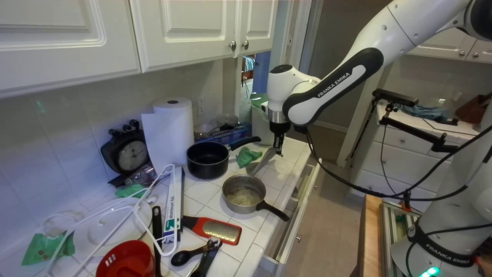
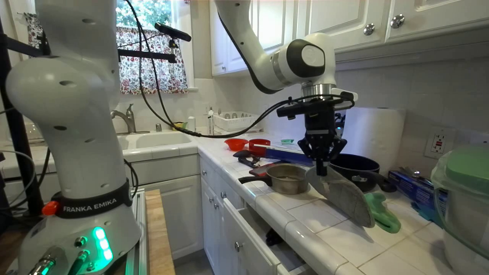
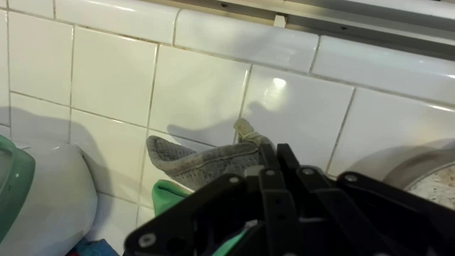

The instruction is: Put the towel on top of the pot

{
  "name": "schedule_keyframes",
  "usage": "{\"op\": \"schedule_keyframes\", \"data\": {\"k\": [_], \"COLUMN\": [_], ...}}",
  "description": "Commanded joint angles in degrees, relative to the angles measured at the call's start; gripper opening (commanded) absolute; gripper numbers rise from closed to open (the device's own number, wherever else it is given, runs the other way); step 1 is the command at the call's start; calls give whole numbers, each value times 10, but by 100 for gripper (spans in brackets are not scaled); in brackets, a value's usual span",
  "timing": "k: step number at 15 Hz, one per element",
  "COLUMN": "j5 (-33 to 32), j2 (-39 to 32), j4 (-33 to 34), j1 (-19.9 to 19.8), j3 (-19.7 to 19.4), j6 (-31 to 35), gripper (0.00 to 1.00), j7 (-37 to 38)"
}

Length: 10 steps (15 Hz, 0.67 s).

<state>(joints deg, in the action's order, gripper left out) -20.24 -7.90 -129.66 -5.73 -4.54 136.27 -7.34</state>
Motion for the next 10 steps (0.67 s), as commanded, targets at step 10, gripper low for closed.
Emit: {"op": "schedule_keyframes", "data": {"k": [10], "j5": [77], "j2": [-33], "j4": [69], "j1": [27], "j3": [9], "j6": [-7], "gripper": [5], "j7": [82]}}
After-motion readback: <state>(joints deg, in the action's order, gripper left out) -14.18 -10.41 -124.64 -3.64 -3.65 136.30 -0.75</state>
